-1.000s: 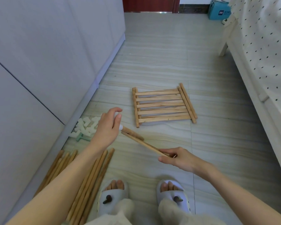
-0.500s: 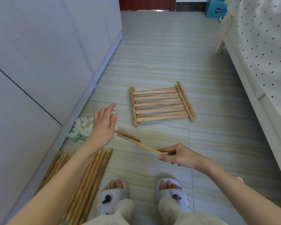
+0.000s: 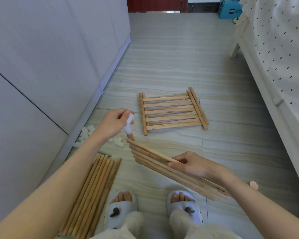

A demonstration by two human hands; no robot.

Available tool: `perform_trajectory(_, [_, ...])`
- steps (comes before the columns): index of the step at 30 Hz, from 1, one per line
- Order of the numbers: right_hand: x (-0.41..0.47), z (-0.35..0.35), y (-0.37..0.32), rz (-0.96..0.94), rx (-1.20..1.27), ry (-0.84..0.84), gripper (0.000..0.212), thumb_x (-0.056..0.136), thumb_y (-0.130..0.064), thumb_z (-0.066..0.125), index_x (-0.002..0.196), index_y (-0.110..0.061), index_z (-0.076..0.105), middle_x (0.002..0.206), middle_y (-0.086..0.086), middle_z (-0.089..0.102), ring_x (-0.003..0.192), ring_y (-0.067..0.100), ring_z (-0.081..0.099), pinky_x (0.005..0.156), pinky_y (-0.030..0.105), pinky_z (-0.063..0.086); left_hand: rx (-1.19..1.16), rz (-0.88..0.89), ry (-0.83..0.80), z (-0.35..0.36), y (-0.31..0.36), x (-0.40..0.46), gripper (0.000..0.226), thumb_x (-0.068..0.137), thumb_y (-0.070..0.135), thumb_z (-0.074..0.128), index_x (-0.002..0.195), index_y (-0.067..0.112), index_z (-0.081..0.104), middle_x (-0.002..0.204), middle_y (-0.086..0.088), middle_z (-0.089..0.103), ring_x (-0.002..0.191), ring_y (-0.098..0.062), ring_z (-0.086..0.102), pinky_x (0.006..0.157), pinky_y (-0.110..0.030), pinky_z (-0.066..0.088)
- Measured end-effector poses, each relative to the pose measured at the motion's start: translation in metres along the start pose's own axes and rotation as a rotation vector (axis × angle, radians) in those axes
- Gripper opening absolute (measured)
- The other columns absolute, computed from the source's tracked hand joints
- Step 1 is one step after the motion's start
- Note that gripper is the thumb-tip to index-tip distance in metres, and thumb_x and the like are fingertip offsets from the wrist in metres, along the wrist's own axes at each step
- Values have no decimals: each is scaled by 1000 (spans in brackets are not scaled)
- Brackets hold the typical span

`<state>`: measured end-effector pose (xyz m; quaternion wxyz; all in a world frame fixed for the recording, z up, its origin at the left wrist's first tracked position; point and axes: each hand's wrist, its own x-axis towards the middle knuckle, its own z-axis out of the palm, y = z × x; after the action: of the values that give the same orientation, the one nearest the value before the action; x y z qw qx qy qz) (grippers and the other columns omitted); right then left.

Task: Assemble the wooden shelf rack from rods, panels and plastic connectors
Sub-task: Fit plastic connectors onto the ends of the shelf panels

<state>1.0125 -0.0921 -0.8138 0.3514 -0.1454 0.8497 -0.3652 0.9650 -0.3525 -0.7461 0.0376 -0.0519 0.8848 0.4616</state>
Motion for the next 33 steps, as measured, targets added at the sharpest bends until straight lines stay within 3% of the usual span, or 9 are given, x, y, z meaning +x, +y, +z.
perform_trajectory(5, [13,10,-19,-144,-467,233,35,96,-47,41,115,-27,62,104,-1,68,98,20,59,81,34,48,79,-77,-3,3,5,12,49,100,34,37,97,-7,65,78,-8,69,56,0,59,58,-23,43])
perform_trajectory(10, [24,22,-26,-189,-684,202,46,98,-50,28,111,-15,55,102,8,65,94,29,59,75,38,46,197,-192,-94,5,9,24,60,102,38,24,76,11,71,66,-4,69,72,-18,60,65,-26,43])
perform_trajectory(14, [26,20,-22,-214,-692,215,44,99,-49,29,107,-15,56,91,12,66,88,32,60,72,37,43,169,-309,-123,6,2,26,49,99,25,27,82,2,67,65,-4,69,70,-25,63,62,-29,49])
perform_trajectory(17, [27,21,-22,-223,-690,211,42,98,-49,30,107,-16,56,91,11,66,88,31,60,72,36,43,149,-334,-141,6,3,21,10,85,5,51,77,2,56,69,-2,67,69,-26,66,70,-40,56])
perform_trajectory(18, [28,21,-21,-222,-691,211,42,98,-49,30,108,-17,56,92,10,67,88,30,60,73,36,43,136,-352,-138,7,5,21,7,77,-3,56,76,2,52,72,-2,67,70,-27,66,72,-42,57])
perform_trajectory(20, [29,22,-21,-215,-688,212,42,98,-49,30,112,-19,56,94,9,67,90,29,60,73,34,42,174,-352,-132,9,6,19,18,70,-6,58,72,6,44,81,-4,69,72,-26,66,71,-39,56])
perform_trajectory(22, [29,21,-20,-213,-686,215,42,98,-49,30,115,-20,56,95,9,67,92,28,60,74,33,43,150,-326,-69,11,0,21,15,82,6,54,71,9,44,83,-6,68,72,-25,64,67,-35,53])
perform_trajectory(27, [31,20,-17,-219,-696,220,42,99,-48,30,116,-19,56,93,10,68,90,30,61,76,36,46,303,-282,147,21,-4,24,51,91,26,23,68,9,66,65,-2,69,79,-30,60,80,-35,48])
perform_trajectory(33, [30,21,-21,-219,-687,227,41,98,-47,32,115,-19,57,94,11,67,92,31,60,75,37,44,345,-265,86,20,-3,22,58,93,30,20,72,8,69,59,-2,68,81,-28,58,85,-36,47])
